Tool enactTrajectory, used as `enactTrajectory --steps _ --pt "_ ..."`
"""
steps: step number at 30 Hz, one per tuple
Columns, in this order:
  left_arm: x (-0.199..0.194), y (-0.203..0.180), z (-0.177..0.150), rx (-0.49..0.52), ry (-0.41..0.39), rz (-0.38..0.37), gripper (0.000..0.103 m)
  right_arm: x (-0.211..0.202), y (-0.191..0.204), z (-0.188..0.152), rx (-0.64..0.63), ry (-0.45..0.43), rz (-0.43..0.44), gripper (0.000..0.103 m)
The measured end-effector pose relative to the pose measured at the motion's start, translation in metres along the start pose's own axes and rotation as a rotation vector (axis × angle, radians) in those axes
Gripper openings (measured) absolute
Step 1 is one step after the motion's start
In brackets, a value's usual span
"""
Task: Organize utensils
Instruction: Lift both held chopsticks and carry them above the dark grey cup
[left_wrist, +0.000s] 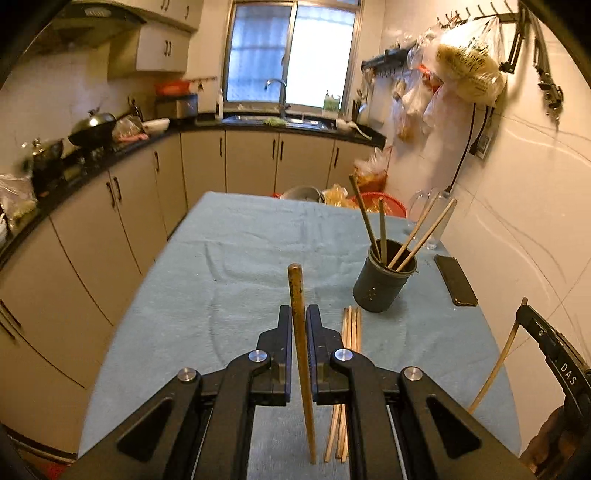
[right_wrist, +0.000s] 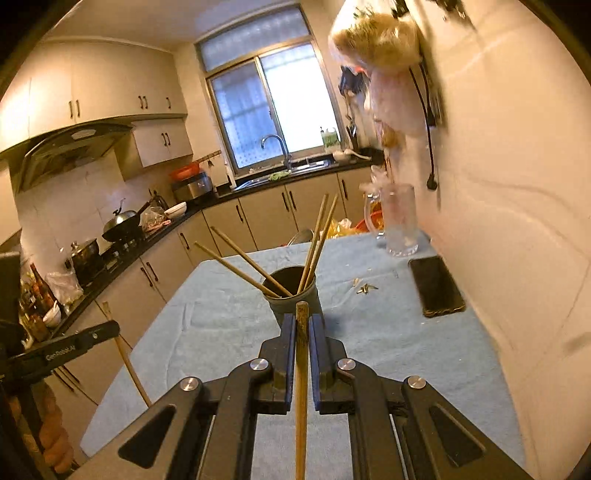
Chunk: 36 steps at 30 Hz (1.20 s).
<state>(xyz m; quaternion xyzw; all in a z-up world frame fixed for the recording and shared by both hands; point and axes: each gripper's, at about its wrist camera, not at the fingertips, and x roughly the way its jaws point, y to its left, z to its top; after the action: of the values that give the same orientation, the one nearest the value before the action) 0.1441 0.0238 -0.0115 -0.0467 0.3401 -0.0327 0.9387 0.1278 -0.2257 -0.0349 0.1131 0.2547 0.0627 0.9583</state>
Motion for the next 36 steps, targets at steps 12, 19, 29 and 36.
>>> enactTrajectory --steps 12,19,29,36 --pt "-0.036 -0.004 0.000 -0.008 -0.061 -0.011 0.007 -0.056 0.009 0.001 -0.003 -0.079 0.026 0.008" --pt "-0.052 -0.005 0.012 -0.021 -0.091 -0.051 0.007 -0.069 0.012 0.007 -0.003 -0.111 0.037 0.008" --pt "-0.057 -0.028 0.059 -0.012 -0.143 -0.139 0.007 -0.070 0.004 0.036 0.042 -0.165 0.058 0.008" --pt "-0.045 -0.048 0.096 -0.029 -0.184 -0.186 0.007 -0.053 0.001 0.063 0.052 -0.192 0.060 0.008"
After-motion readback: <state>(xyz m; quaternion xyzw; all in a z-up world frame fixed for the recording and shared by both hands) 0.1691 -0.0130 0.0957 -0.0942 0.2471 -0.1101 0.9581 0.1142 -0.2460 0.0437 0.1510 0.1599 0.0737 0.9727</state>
